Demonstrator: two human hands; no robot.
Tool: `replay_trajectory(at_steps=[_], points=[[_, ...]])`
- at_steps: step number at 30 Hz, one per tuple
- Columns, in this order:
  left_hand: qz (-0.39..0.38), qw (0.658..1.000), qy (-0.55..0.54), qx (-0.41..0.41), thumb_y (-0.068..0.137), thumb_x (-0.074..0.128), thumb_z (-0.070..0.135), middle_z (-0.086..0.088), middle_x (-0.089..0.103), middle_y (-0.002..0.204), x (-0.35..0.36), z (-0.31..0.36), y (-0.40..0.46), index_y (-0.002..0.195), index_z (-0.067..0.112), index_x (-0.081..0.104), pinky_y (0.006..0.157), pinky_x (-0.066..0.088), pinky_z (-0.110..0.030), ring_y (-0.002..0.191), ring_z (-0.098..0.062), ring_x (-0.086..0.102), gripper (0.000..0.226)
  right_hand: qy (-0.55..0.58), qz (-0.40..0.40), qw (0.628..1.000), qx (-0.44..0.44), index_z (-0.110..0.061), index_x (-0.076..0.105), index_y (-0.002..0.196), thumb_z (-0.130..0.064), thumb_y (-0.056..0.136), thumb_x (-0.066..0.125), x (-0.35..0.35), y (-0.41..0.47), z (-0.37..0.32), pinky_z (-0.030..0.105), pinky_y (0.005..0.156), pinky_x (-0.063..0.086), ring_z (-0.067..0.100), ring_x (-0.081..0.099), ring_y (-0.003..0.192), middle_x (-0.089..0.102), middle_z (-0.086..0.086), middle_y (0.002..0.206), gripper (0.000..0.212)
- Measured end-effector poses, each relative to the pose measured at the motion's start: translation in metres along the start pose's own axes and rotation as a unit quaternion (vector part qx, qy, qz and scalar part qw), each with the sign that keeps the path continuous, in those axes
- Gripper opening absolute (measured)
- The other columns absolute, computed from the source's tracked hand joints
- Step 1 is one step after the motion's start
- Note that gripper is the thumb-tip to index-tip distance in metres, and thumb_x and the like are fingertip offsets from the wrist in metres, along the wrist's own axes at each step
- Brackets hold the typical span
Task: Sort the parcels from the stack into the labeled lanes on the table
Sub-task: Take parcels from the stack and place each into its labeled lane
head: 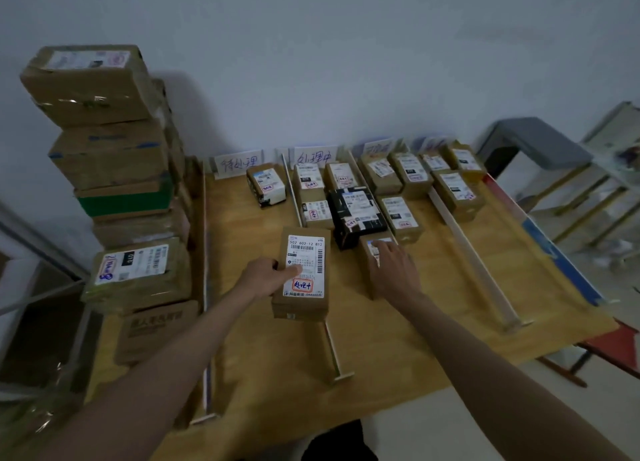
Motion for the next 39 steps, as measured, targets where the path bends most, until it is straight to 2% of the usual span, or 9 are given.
replay_trajectory(at_steps=[8, 15, 18, 23, 31, 32, 34, 36, 39], points=[[0.043, 0.996, -0.039, -0.068, 0.086, 0.065, 0.057, -0.002, 0.074, 0.098, 0.085, 0.034, 0.043, 0.099, 0.014, 0.074, 0.084, 0.058, -0.038, 0.087, -0.018, 0.07, 0.046, 0.029, -0.009, 0.998, -0.058, -0.017, 0.039, 0.146, -0.027, 0.103, 0.044, 0.004, 0.056, 0.076, 0.041, 0.115, 0.034, 0.024, 0.041, 0.137, 0.049, 0.006, 0.144, 0.045], [0.071, 0.989, -0.031, -0.129, 0.085, 0.064, 0.06, -0.002, 0.074, 0.096, 0.122, 0.037, 0.067, 0.1, 0.014, 0.073, 0.073, 0.058, -0.031, 0.081, -0.015, 0.069, 0.049, 0.029, -0.05, 0.993, -0.099, -0.015, 0.039, 0.143, -0.026, 0.102, 0.043, 0.014, 0.088, 0.11, 0.043, 0.11, 0.039, 0.024, 0.046, 0.13, 0.052, 0.007, 0.138, 0.043], [0.069, 0.986, -0.008, -0.154, 0.085, 0.064, 0.06, -0.002, 0.073, 0.098, 0.132, 0.036, 0.078, 0.101, 0.014, 0.072, 0.061, 0.05, -0.023, 0.077, -0.012, 0.066, 0.05, 0.03, -0.062, 0.992, -0.108, -0.015, 0.041, 0.141, -0.026, 0.101, 0.044, 0.021, 0.097, 0.117, 0.041, 0.107, 0.041, 0.024, 0.048, 0.126, 0.054, 0.007, 0.134, 0.041], [0.059, 0.981, 0.007, -0.185, 0.086, 0.065, 0.057, -0.006, 0.072, 0.101, 0.147, 0.032, 0.098, 0.106, 0.009, 0.07, 0.074, 0.055, -0.03, 0.085, -0.019, 0.068, 0.052, 0.044, -0.094, 0.989, -0.108, -0.017, 0.037, 0.146, -0.027, 0.102, 0.044, 0.036, 0.105, 0.13, 0.044, 0.11, 0.039, 0.024, 0.046, 0.13, 0.052, 0.006, 0.138, 0.046], [0.089, 0.972, 0.063, -0.208, 0.09, 0.064, 0.05, -0.005, 0.07, 0.097, 0.158, 0.032, 0.115, 0.097, 0.008, 0.065, 0.053, 0.041, -0.022, 0.071, -0.014, 0.059, 0.042, 0.054, -0.129, 0.985, -0.102, -0.016, 0.036, 0.146, -0.028, 0.101, 0.044, 0.057, 0.107, 0.145, 0.04, 0.108, 0.041, 0.022, 0.049, 0.125, 0.055, 0.006, 0.133, 0.047], [0.101, 0.972, 0.074, -0.2, 0.091, 0.063, 0.047, -0.007, 0.07, 0.102, 0.159, 0.032, 0.114, 0.101, 0.008, 0.064, 0.054, 0.043, -0.022, 0.074, -0.014, 0.059, 0.041, 0.055, -0.135, 0.984, -0.101, -0.017, 0.037, 0.146, -0.028, 0.101, 0.044, 0.06, 0.107, 0.145, 0.04, 0.108, 0.042, 0.022, 0.049, 0.125, 0.055, 0.006, 0.134, 0.047], [0.132, 0.969, 0.112, -0.175, 0.091, 0.063, 0.042, -0.012, 0.061, 0.118, 0.159, 0.036, 0.112, 0.122, 0.005, 0.056, 0.074, 0.052, -0.032, 0.098, -0.023, 0.059, 0.049, 0.058, -0.151, 0.982, -0.098, -0.016, 0.037, 0.146, -0.028, 0.101, 0.046, 0.064, 0.105, 0.143, 0.041, 0.108, 0.042, 0.022, 0.047, 0.128, 0.052, 0.006, 0.138, 0.048], [0.165, 0.964, 0.16, -0.132, 0.088, 0.067, 0.038, -0.012, 0.044, 0.133, 0.162, 0.041, 0.107, 0.141, 0.006, 0.035, 0.09, 0.048, -0.04, 0.118, -0.029, 0.046, 0.069, 0.056, -0.166, 0.98, -0.095, -0.017, 0.037, 0.146, -0.029, 0.101, 0.047, 0.067, 0.103, 0.141, 0.04, 0.108, 0.043, 0.02, 0.044, 0.131, 0.048, 0.004, 0.142, 0.048], [0.174, 0.954, 0.241, -0.025, 0.086, 0.067, 0.042, -0.008, 0.029, 0.149, 0.175, 0.047, 0.094, 0.15, 0.01, 0.024, 0.105, 0.039, -0.039, 0.131, -0.027, 0.035, 0.084, 0.044, -0.19, 0.975, -0.105, -0.016, 0.037, 0.146, -0.029, 0.102, 0.047, 0.072, 0.098, 0.139, 0.037, 0.107, 0.045, 0.018, 0.035, 0.138, 0.036, 0.003, 0.152, 0.047]])
Point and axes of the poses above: each hand's wrist, its own y-axis towards the middle knuckle, its own x-axis out of the palm, z = x × y, the point moved 4 cm from there along y, towards the middle knuckle
